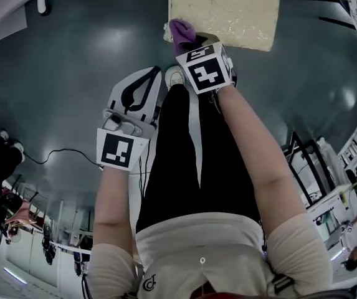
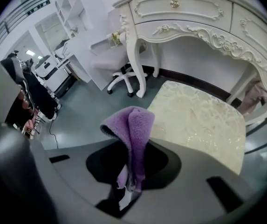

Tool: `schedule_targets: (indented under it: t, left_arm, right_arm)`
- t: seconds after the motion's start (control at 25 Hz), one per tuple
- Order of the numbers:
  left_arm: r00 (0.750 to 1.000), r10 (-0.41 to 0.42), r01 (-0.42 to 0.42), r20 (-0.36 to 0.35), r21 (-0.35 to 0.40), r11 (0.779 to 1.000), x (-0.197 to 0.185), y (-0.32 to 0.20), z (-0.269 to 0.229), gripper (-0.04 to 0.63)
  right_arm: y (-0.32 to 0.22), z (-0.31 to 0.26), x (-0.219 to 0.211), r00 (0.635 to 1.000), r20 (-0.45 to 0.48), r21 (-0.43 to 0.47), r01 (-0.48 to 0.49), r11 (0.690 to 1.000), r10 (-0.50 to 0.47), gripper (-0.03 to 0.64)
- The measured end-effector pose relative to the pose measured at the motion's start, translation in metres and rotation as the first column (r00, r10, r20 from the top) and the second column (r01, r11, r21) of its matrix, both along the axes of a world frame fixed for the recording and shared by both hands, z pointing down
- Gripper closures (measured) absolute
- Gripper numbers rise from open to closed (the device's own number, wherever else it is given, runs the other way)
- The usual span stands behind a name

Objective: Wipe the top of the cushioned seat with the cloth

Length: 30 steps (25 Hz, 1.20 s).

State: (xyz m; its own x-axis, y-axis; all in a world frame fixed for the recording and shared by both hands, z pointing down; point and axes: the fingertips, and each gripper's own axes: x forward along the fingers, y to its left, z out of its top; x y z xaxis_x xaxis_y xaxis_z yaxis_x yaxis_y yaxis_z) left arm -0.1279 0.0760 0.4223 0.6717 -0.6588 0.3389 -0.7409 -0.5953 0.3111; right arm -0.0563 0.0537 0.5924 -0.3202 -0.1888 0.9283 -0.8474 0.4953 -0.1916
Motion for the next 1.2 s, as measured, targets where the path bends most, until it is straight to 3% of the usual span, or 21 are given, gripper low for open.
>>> schedule_targets:
  t: [0.2, 0.64, 1.2]
  left_arm:
    - [0.999, -0.039, 0.039, -0.01, 0.003, 0.999, -0.013, 0.001, 0.009, 0.582]
    - [1.0, -0.024, 0.024, -0.002, -0.021, 0.999, -0.004, 0.001, 0.018, 0.581]
    - [0.998, 0.065, -0.065, 0.016, -0.029, 0.997, 0.076, -0.003, 0.02, 0.582]
  right_arm:
    - [-0.003, 0.016, -0.017, 1.0, 0.014, -0.022, -0.004, 1.0, 0.005, 0.538]
    - [-0.011, 0.026, 0.018, 1.0, -0.022, -0.041, -0.011, 0.999, 0.01, 0.534]
    - [-0.017, 0.024, 0.092, 0.997, -0.008, -0.055, -0.072, 0.996, 0.072, 0.537]
